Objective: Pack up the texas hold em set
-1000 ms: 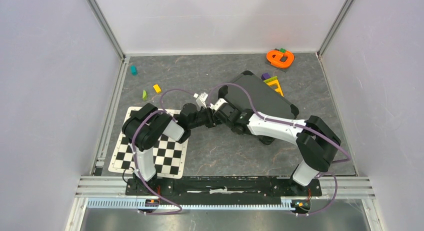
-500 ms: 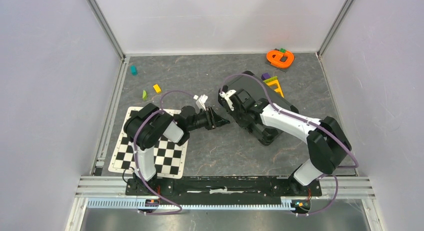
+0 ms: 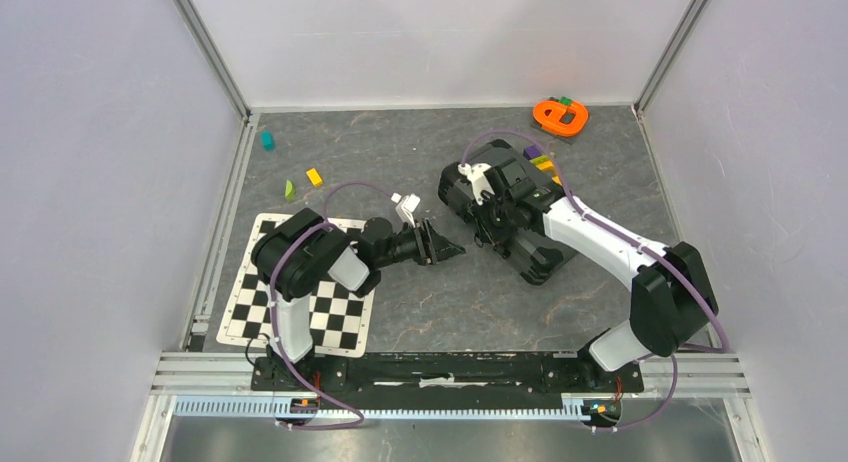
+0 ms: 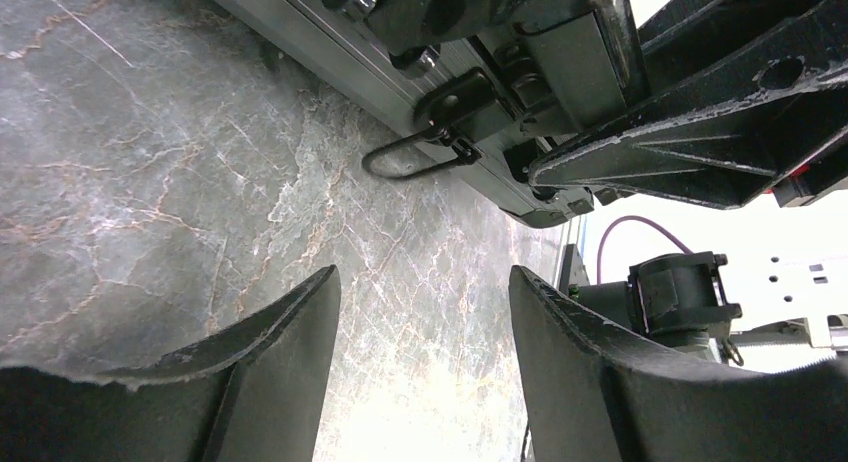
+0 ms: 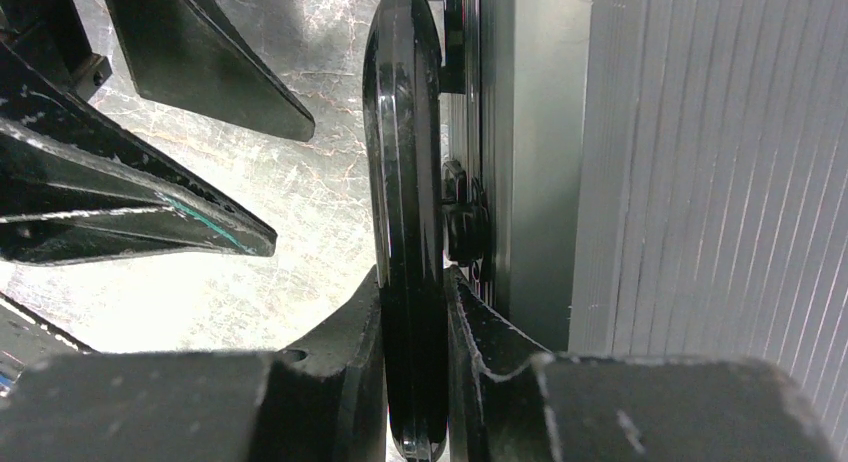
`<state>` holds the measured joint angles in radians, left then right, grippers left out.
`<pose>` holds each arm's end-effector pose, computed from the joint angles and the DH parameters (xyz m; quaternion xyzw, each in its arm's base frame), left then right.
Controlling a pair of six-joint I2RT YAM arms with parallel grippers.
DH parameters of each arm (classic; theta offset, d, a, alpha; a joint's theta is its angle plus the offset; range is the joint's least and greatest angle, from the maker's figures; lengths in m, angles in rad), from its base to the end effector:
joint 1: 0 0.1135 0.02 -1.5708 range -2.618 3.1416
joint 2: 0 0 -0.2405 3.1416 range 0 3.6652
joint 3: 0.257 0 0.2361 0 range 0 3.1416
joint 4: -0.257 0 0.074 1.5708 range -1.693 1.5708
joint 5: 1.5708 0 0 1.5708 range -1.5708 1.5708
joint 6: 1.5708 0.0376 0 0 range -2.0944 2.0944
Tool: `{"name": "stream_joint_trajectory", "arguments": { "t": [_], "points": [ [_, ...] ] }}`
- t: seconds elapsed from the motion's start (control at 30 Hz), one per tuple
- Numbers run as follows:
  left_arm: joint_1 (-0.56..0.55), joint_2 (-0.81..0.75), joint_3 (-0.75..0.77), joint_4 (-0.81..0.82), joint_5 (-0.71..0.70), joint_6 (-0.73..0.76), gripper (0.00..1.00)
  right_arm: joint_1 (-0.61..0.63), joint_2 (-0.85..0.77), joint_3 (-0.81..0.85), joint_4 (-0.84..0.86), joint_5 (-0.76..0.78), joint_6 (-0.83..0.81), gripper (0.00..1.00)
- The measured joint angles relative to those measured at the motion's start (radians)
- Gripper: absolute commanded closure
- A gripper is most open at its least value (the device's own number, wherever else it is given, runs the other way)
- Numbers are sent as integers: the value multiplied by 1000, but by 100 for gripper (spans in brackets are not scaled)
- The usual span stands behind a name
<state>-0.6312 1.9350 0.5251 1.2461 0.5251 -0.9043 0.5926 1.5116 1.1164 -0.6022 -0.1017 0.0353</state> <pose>0.2364 -0.1961 0.1051 0.0661 0.7524 -0.5763 0.3120 0.2468 0.1708 0.2275 -0.2773 0.9170 0.1336 0.2536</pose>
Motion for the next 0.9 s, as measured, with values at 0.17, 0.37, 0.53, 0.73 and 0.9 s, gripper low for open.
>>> {"name": "stream_joint_trajectory", "arguments": {
  "t": [0.17, 0.37, 0.53, 0.73, 0.9],
  "points": [
    [-7, 17, 0, 16, 0, 9, 28, -4, 0, 0, 1, -15, 0, 100],
    [-21, 89, 29, 67, 0, 26, 12, -5, 0, 3, -5, -19, 0, 100],
    [-39, 118, 70, 113, -4, 63, 3, -11, 0, 29, -26, -34, 10, 100],
    [-56, 118, 107, 126, -8, 115, 1, -13, 0, 63, -64, -54, 34, 100],
    [-56, 159, 152, 177, 1, 120, 5, -13, 0, 74, -80, -68, 48, 100]
  ]
}}
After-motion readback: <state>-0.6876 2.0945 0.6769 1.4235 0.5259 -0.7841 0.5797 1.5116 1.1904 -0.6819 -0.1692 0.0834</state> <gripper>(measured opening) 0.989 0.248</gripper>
